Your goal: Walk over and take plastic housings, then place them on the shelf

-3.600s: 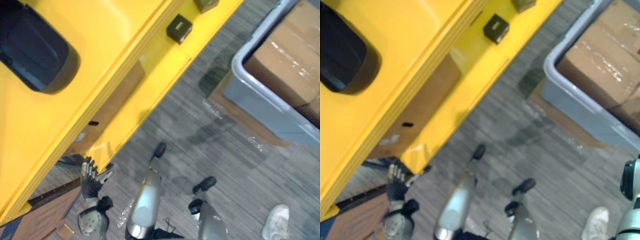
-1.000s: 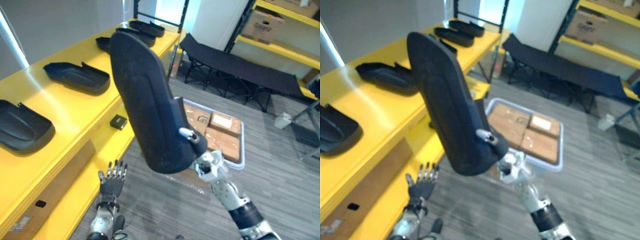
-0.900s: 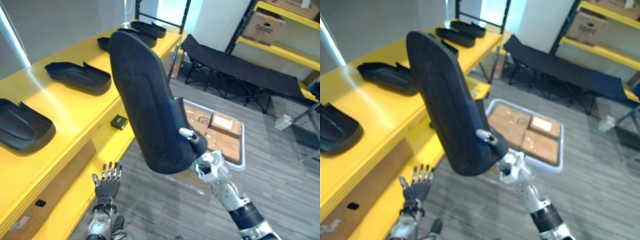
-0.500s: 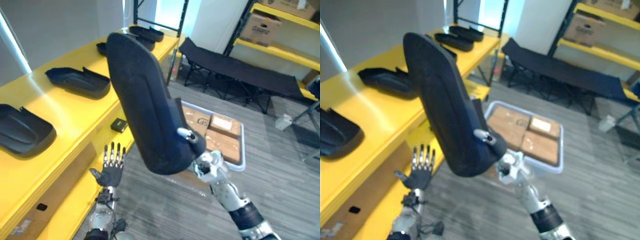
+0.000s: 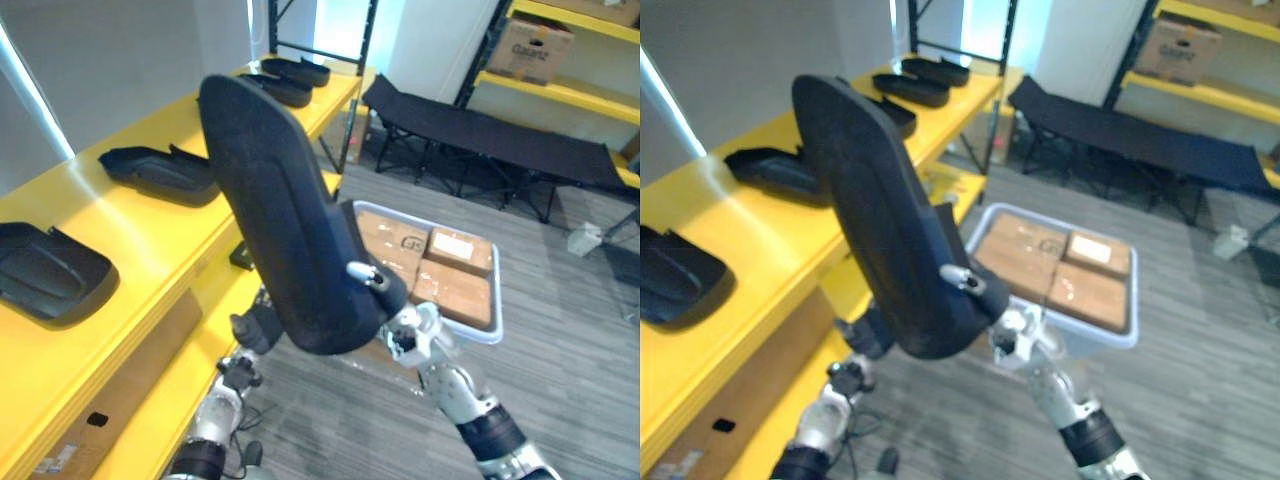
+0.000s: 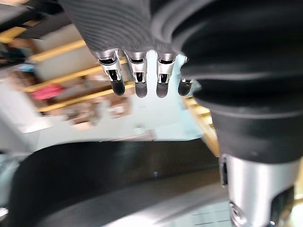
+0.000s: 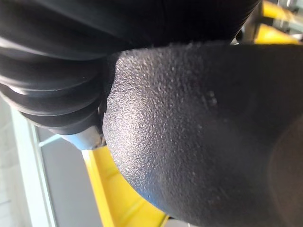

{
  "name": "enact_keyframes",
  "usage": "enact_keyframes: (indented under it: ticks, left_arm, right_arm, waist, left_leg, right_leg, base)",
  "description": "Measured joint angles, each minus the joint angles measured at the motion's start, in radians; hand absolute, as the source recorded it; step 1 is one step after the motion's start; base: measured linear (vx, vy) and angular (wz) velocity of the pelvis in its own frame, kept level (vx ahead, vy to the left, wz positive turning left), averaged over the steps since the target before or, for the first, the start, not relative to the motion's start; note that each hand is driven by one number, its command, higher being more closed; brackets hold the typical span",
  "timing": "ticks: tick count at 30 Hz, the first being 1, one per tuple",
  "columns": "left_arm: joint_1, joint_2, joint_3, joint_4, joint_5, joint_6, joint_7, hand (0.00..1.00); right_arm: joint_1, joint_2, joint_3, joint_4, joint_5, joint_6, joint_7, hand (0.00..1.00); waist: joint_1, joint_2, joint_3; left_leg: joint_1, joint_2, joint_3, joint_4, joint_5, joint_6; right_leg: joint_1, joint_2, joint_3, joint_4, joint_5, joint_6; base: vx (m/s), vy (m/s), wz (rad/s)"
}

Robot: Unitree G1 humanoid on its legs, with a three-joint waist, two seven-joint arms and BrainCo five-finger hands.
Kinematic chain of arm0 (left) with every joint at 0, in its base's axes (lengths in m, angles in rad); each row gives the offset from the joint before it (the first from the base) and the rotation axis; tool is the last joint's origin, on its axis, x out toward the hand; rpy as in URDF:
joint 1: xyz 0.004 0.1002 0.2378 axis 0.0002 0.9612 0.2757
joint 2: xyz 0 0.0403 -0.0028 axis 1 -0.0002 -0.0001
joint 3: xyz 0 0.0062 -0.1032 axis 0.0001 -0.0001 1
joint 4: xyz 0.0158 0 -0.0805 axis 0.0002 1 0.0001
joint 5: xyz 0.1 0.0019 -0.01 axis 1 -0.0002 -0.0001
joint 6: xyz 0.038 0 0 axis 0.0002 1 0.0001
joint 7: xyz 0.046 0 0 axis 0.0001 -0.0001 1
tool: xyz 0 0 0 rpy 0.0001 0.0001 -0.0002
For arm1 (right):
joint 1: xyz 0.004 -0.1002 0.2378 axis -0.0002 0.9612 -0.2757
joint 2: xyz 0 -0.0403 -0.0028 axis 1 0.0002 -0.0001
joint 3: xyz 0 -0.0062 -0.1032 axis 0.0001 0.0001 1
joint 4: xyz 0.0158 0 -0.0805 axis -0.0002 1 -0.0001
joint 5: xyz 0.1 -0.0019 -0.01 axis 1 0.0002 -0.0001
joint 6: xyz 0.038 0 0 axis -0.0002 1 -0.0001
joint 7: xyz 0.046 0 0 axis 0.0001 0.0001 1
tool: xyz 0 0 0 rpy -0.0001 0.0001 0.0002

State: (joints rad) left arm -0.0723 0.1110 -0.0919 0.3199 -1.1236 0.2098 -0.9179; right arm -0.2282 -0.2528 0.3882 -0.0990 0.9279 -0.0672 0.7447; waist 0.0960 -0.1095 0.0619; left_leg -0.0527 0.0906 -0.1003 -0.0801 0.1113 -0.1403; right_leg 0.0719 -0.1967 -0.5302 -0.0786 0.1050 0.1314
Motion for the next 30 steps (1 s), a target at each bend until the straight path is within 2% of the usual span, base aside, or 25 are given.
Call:
enact_keyframes:
  ticks: [4, 8, 11, 17, 20, 21, 25, 28, 30]
  left_arm:
    - [0.000, 0.023, -0.061, -0.036, 0.114, 0.063, -0.005, 0.00]
    - [0.009, 0.082, -0.109, -0.118, 0.150, 0.090, 0.002, 0.00]
    - [0.021, 0.103, -0.131, -0.208, 0.137, 0.094, 0.026, 0.00]
    - [0.047, 0.127, -0.150, -0.279, 0.024, 0.087, 0.089, 0.00]
    - [0.073, 0.138, -0.145, -0.343, -0.040, 0.044, 0.149, 0.00]
    - [0.080, 0.138, -0.141, -0.364, -0.076, 0.029, 0.180, 1.00]
    - [0.104, 0.130, -0.087, -0.431, -0.143, 0.005, 0.216, 1.00]
    - [0.116, 0.094, -0.063, -0.456, -0.201, -0.035, 0.278, 1.00]
    - [0.117, 0.075, -0.047, -0.456, -0.213, -0.055, 0.282, 1.00]
  right_arm:
    - [0.000, -0.009, 0.012, 0.000, 0.000, 0.005, 0.000, 1.00]
    - [0.000, -0.038, 0.012, -0.003, 0.001, 0.004, 0.001, 1.00]
    - [0.000, -0.051, 0.014, -0.003, 0.001, 0.004, 0.001, 1.00]
    - [0.000, -0.055, 0.030, -0.010, 0.004, -0.026, 0.012, 1.00]
    - [0.002, -0.054, 0.036, -0.023, 0.006, -0.046, 0.020, 1.00]
    - [0.013, -0.054, 0.037, -0.028, 0.006, -0.047, 0.019, 1.00]
    - [0.036, -0.047, 0.040, -0.025, 0.003, -0.055, 0.017, 1.00]
    - [0.060, -0.032, 0.058, -0.020, -0.004, -0.063, 0.016, 1.00]
    - [0.068, -0.021, 0.065, -0.011, -0.010, -0.062, 0.016, 1.00]
  waist:
    - [0.000, 0.011, 0.001]
    - [-0.002, 0.019, 0.001]
    - [-0.001, 0.022, 0.000]
    - [-0.002, 0.033, -0.001]
    - [-0.002, 0.035, -0.001]
    - [0.001, 0.035, -0.001]
    - [0.003, 0.035, -0.001]
    - [0.005, 0.035, -0.001]
    - [0.005, 0.035, -0.001]
  left_leg:
    - [-0.001, -0.001, 0.000, 0.000, -0.001, 0.000]
    - [-0.001, -0.001, 0.000, 0.000, -0.004, 0.000]
    - [-0.001, -0.004, 0.000, 0.000, -0.005, 0.002]
    - [-0.001, -0.012, -0.003, 0.000, -0.007, 0.004]
    - [0.000, -0.014, -0.005, 0.000, -0.008, 0.006]
    - [0.000, -0.015, -0.008, 0.000, -0.008, 0.006]
    - [0.000, -0.015, -0.015, 0.000, -0.008, 0.006]
    - [0.000, -0.016, -0.018, 0.000, -0.008, 0.006]
    - [0.000, -0.016, -0.022, 0.000, -0.008, 0.006]
  right_leg:
    - [-0.001, -0.001, -0.001, 0.000, -0.001, 0.000]
    - [-0.002, -0.001, -0.001, 0.000, -0.001, -0.001]
    - [-0.001, -0.004, -0.002, 0.000, -0.001, -0.001]
    - [0.000, -0.014, -0.006, 0.005, -0.003, 0.002]
    - [0.001, -0.016, -0.010, 0.008, -0.005, 0.002]
    - [0.001, -0.017, -0.012, 0.011, -0.006, 0.002]
    - [0.002, -0.019, -0.017, 0.018, -0.012, 0.004]
    - [0.002, -0.020, -0.019, 0.023, -0.016, 0.004]
    - [0.002, -0.021, -0.022, 0.030, -0.021, 0.004]
  base:
    - [0.00, 0.000, 0.00]
    - [0.00, 0.000, 0.00]
    - [0.00, 0.000, 0.00]
    - [0.00, 0.002, 0.01]
    - [0.00, 0.002, 0.04]
    - [0.00, 0.000, 0.05]
    - [0.00, 0.000, 0.04]
    - [0.00, -0.003, 0.01]
    - [-0.01, -0.010, 0.04]
